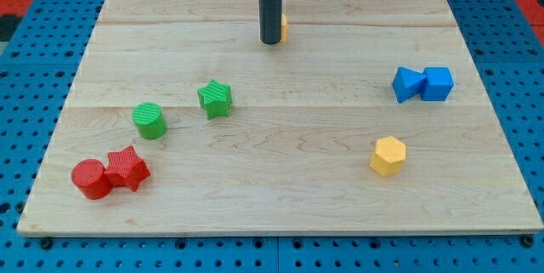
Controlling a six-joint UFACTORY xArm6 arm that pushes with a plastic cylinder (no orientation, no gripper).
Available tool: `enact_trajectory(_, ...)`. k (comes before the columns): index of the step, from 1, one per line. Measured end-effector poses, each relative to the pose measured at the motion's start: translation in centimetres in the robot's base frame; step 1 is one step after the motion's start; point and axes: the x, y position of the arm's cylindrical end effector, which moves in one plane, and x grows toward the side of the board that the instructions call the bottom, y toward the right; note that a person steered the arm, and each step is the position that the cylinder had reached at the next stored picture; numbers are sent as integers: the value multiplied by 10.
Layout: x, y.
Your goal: Push the green star parallel to the bottom of the yellow heart
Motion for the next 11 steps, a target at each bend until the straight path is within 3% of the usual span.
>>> enact_trajectory(1,43,-16)
enact_trajectory(2,152,-51)
enact_trajectory(3,222,-73)
enact_trajectory(4,220,-74)
enact_trajectory(6,142,-112)
enact_trajectory(7,142,-112)
enact_trajectory(8,128,-84)
enact_trajectory(10,26,-7)
enact_trajectory(11,20,-8)
